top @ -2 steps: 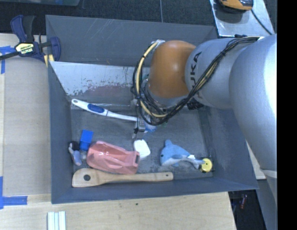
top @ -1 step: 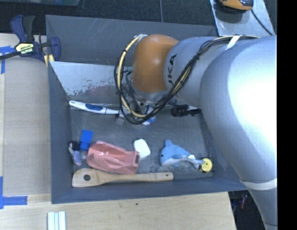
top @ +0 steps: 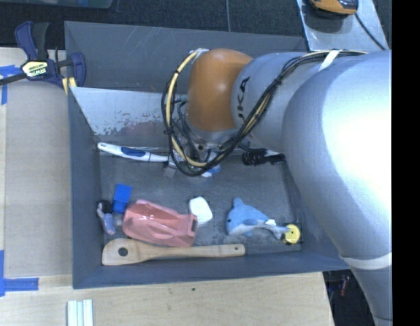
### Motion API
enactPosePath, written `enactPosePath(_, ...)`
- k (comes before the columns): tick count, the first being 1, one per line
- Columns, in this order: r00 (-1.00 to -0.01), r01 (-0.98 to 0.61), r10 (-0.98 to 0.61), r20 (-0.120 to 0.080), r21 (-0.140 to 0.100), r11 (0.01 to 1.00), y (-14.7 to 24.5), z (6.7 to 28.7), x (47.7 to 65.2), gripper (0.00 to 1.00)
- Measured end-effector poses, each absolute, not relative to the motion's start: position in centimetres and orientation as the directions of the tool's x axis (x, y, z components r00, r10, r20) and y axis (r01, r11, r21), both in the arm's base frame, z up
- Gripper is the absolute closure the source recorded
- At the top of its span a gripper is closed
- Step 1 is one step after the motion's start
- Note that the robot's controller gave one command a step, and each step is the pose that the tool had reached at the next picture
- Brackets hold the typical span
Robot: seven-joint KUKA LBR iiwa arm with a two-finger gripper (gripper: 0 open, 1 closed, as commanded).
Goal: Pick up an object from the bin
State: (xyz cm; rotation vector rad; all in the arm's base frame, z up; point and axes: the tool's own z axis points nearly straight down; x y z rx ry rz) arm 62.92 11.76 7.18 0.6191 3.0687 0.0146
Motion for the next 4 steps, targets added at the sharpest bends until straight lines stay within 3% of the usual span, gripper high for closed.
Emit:
enactPosePath(1, -0.922, 0.387, 0.387, -0.013, 0.013, 0.922, 11.7, 7.9, 63.0, 1.00)
enactPosePath(2, -0.922, 0.388, 0.388, -0.009, 0.012, 0.922, 11.7, 10.1, 62.9, 1.00)
enactPosePath(3, -0.922, 0.387, 0.387, -0.013, 0.014, 0.922, 11.7, 15.2, 63.0, 1.00)
enactPosePath(4, -0.922, 0.388, 0.388, -0.012, 0.012, 0.922, 11.6, 13.1, 63.0, 1.00)
